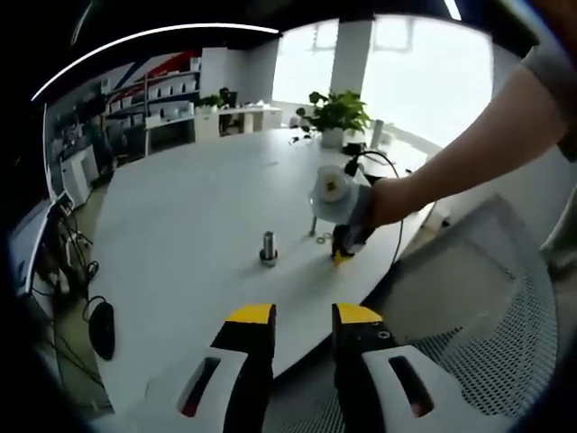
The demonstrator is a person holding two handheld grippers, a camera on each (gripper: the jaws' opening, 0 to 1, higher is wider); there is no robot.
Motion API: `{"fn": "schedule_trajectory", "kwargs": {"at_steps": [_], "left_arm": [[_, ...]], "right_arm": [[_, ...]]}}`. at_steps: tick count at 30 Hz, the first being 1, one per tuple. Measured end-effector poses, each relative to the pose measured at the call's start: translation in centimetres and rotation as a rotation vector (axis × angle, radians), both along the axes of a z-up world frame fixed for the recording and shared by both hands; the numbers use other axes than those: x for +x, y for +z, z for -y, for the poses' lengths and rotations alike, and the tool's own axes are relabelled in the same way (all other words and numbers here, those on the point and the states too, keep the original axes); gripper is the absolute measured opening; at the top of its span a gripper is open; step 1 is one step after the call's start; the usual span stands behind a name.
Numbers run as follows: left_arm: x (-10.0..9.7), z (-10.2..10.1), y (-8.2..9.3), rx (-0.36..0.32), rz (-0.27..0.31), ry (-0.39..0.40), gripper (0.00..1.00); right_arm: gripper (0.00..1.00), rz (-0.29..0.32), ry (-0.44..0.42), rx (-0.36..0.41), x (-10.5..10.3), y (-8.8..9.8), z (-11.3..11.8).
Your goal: Place the washer onto the threaded stud by aligning its center hole with the stud, sliding it down to the base, and recovering from edge contact or off-axis alignment until the washer reaches the visible bottom stop.
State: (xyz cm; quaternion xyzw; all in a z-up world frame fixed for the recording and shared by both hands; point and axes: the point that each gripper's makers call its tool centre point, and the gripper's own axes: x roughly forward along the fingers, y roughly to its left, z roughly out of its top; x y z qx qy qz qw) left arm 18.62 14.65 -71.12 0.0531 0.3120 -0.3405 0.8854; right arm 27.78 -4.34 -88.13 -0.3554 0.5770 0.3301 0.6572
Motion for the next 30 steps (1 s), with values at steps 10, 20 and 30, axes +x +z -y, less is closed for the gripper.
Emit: {"fn": "schedule_trajectory", "kwargs": {"at_steps": [10, 20, 30], "left_arm": [[-0.2, 0.2, -0.24, 0.001, -0.013, -0.013, 0.22], [-0.09, 0.12, -0.18, -0.003, -0.012, -0.006, 0.22], [-0.06, 0.12, -0.1, -0.006, -0.008, -0.005, 0.22]], "right_arm": [[0.15, -0.009, -0.013, 0.003, 0.05, 0.02, 0.03], [0.15, -0.01, -0.088, 0.038, 0.28, -0.04, 0.12], [0.15, 0.038, -0.165, 0.025, 0.17, 0.02, -0.03]]}}
